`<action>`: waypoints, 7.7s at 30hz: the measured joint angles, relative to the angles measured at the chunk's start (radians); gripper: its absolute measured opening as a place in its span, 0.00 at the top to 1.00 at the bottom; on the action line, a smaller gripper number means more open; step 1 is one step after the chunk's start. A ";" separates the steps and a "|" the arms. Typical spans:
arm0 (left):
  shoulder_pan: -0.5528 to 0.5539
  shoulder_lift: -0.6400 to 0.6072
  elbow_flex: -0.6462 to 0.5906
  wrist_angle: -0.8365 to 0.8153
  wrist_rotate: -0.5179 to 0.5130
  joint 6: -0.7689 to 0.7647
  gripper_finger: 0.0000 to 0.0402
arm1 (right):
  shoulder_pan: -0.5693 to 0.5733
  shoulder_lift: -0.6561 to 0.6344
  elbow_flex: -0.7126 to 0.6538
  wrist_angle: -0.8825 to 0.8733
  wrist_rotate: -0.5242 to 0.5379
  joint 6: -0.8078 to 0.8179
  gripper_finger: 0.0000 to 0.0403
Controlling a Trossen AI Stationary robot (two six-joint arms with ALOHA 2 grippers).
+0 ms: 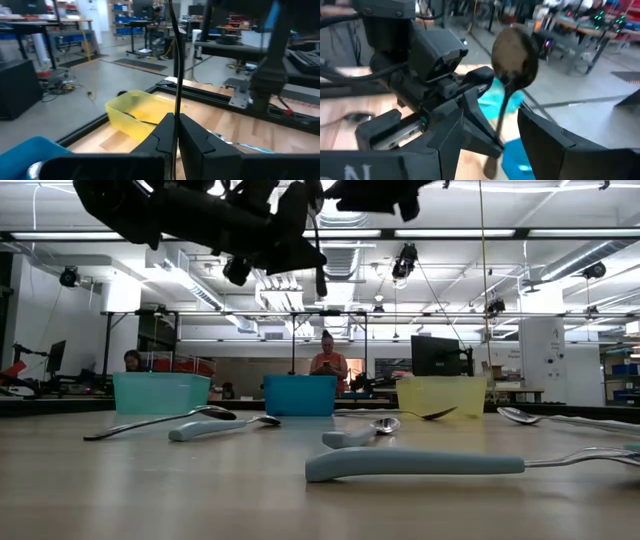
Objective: Sort silverware by color (type)
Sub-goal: Put the black spoon into the yellow bin
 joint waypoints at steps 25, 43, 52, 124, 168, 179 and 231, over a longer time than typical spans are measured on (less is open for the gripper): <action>0.001 0.000 0.000 0.022 -0.060 0.034 1.00 | -0.014 0.264 0.094 0.268 0.259 -0.081 0.77; 0.000 0.000 0.000 0.023 -0.060 0.051 1.00 | -0.014 0.254 0.092 0.244 0.265 -0.071 0.97; -0.001 -0.009 0.000 0.010 -0.019 0.070 0.89 | -0.017 0.239 0.102 0.187 0.265 -0.056 0.97; 0.002 -0.647 -0.179 -0.193 -0.033 0.418 0.69 | -0.973 0.601 0.648 -1.524 -0.695 0.456 0.97; 0.002 -0.647 -0.179 -0.196 -0.034 0.444 0.69 | -0.981 0.613 0.623 -1.391 -0.632 0.349 0.97; 0.002 -0.647 -0.179 -0.195 -0.034 0.444 0.69 | -0.981 0.613 0.575 -1.341 -0.632 0.351 0.97; 0.002 -0.647 -0.179 -0.195 -0.034 0.444 0.69 | -0.969 0.613 0.488 -1.231 -0.602 0.370 0.97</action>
